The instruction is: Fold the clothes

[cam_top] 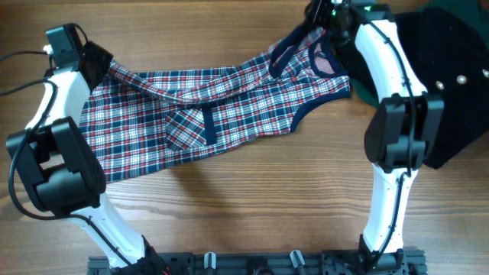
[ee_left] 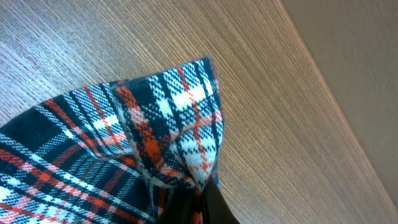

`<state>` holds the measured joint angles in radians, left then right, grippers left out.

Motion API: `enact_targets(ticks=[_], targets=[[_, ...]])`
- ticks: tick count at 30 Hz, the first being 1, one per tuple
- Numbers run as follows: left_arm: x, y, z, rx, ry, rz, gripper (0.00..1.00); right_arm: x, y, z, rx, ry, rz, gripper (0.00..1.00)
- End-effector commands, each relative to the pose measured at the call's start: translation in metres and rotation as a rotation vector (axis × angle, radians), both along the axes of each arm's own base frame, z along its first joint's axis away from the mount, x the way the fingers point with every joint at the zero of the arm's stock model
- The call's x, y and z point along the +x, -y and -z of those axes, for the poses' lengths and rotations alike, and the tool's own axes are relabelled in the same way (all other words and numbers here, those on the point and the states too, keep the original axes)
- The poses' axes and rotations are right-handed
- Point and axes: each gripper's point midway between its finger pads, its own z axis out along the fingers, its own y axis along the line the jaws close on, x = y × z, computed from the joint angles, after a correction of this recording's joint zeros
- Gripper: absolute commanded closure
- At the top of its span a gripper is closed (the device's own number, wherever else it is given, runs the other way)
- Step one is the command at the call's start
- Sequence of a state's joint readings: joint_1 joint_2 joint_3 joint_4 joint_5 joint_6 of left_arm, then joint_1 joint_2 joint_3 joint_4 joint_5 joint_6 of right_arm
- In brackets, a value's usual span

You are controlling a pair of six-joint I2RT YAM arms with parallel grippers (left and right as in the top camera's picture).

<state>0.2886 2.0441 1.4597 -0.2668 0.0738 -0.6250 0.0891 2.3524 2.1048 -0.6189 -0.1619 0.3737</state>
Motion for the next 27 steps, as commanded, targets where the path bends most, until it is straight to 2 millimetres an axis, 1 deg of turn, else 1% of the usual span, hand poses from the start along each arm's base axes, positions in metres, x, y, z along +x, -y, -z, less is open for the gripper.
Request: enact_targets(ticks=[1,3,5,7,8,9,10,12,13,14,15,17,18,19,20,22,23,24,27], targets=[[0.003,-0.003,-0.002,0.049,-0.004,0.018,0.96,-0.014,0.012,0.047,-0.063,-0.134,0.054,0.00],[0.000,-0.007,-0.001,0.065,-0.019,0.006,0.96,-0.030,0.020,0.039,-0.107,-0.179,0.029,0.00],[-0.002,-0.011,-0.005,0.066,-0.020,-0.001,0.95,-0.048,0.029,0.025,-0.113,-0.226,0.039,0.00],[-0.003,-0.019,-0.020,0.086,-0.008,0.002,0.92,-0.066,0.032,0.011,-0.103,-0.270,0.028,0.00],[-0.001,-0.024,-0.034,0.110,0.007,0.013,0.90,-0.077,0.030,0.007,-0.096,-0.297,-0.004,0.00],[0.004,-0.028,-0.052,0.142,0.035,0.027,0.89,-0.086,0.027,0.004,-0.088,-0.324,-0.031,0.00],[0.011,-0.034,-0.072,0.179,0.069,0.027,0.92,-0.096,0.021,0.004,-0.068,-0.355,-0.066,0.00],[0.020,-0.036,-0.095,0.197,0.115,0.023,0.96,-0.106,0.010,0.006,-0.036,-0.389,-0.116,0.00],[0.025,-0.035,-0.102,0.205,0.140,0.025,0.96,-0.110,0.006,0.006,-0.029,-0.401,-0.140,0.00],[0.027,-0.034,-0.104,0.211,0.150,0.026,0.96,-0.113,0.003,0.007,-0.031,-0.410,-0.146,0.00],[0.028,-0.033,-0.102,0.218,0.145,0.022,0.96,-0.116,-0.002,0.008,-0.034,-0.420,-0.160,0.00],[0.028,-0.027,-0.082,0.215,0.095,0.028,0.96,-0.124,-0.013,0.008,-0.030,-0.436,-0.210,0.00],[0.028,-0.026,-0.068,0.213,0.059,0.028,0.90,-0.127,-0.016,0.009,-0.040,-0.443,-0.235,0.00],[0.028,-0.023,-0.049,0.207,0.020,0.032,0.83,-0.130,-0.018,0.009,-0.043,-0.451,-0.244,0.00],[0.028,-0.021,-0.035,0.201,-0.004,0.039,0.76,-0.133,-0.020,0.010,-0.051,-0.457,-0.263,0.00],[0.029,-0.016,-0.004,0.184,-0.059,0.052,0.29,-0.137,-0.021,0.010,-0.062,-0.469,-0.288,0.00],[0.028,-0.016,0.003,0.181,-0.072,0.053,0.18,-0.139,-0.020,0.011,-0.068,-0.474,-0.289,0.00],[0.024,-0.018,0.006,0.185,-0.091,0.048,0.00,-0.139,-0.013,0.013,-0.099,-0.483,-0.272,0.00],[0.017,-0.019,-0.006,0.199,-0.102,0.059,0.01,-0.140,-0.002,0.015,-0.137,-0.495,-0.250,0.00]])
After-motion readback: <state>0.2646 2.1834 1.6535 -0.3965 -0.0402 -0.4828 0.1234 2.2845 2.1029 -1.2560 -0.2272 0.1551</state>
